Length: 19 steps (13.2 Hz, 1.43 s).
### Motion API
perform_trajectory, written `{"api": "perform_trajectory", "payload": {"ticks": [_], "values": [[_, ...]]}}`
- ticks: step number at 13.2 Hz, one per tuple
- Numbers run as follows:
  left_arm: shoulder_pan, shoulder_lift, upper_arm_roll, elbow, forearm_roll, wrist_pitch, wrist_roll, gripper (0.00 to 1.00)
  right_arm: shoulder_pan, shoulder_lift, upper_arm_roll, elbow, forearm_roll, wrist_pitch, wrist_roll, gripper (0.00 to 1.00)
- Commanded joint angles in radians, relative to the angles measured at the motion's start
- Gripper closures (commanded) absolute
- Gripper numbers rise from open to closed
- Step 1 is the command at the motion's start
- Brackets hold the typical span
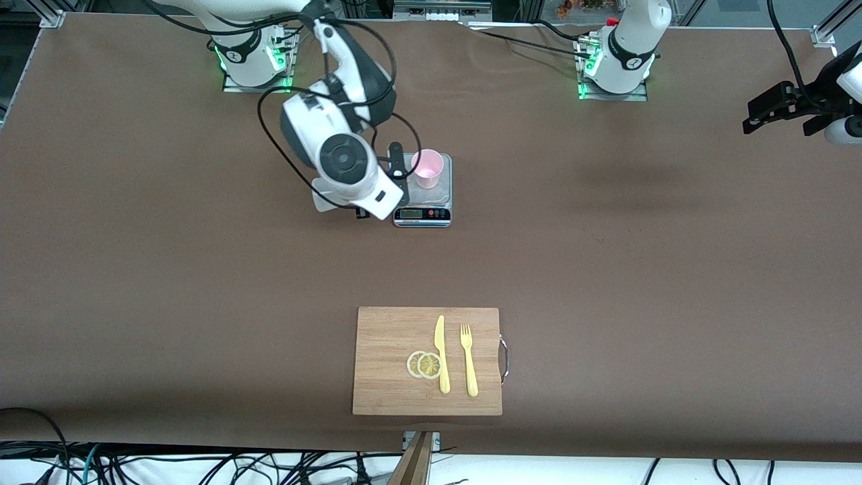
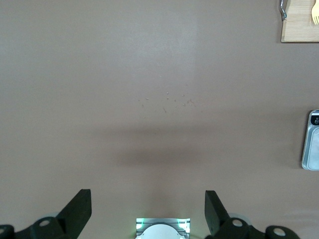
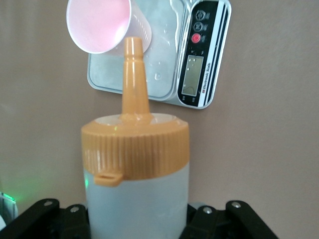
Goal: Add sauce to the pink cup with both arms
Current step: 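Turn the bottle upright and carry it back with the right gripper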
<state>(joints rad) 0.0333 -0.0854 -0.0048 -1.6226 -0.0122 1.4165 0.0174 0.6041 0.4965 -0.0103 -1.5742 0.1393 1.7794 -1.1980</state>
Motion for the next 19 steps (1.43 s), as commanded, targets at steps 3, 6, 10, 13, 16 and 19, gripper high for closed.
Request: {"api": "perform_trajectory", "payload": {"ticks": [3, 6, 10, 13, 16, 19], "values": [[0.004, -0.016, -0.006, -0.013, -0.005, -0.004, -0.007, 0.0, -0.151, -0.024, 0.009, -0.007, 0.172, -0.006, -0.265, 1.0], [0.004, -0.016, -0.006, -0.013, -0.005, -0.004, -0.007, 0.0, -0.269, -0.015, 0.007, -0.026, 0.276, -0.011, -0.461, 1.0], [0.004, -0.016, -0.006, -0.013, -0.005, -0.004, -0.008, 0.0, -0.407, 0.016, 0.009, -0.043, 0.399, -0.047, -0.688, 1.0], [0.004, -0.016, -0.006, -0.013, -0.005, -0.004, -0.01, 0.0, -0.493, 0.049, 0.009, -0.046, 0.477, -0.104, -0.825, 1.0], [0.004, -0.016, -0.006, -0.013, -0.005, -0.004, -0.011, 0.0, -0.596, 0.1, 0.009, -0.058, 0.578, -0.184, -0.957, 1.0], [0.004, -0.016, -0.006, -0.013, -0.005, -0.004, -0.011, 0.0, -0.681, 0.129, 0.009, -0.061, 0.585, -0.259, -1.041, 1.0]]}}
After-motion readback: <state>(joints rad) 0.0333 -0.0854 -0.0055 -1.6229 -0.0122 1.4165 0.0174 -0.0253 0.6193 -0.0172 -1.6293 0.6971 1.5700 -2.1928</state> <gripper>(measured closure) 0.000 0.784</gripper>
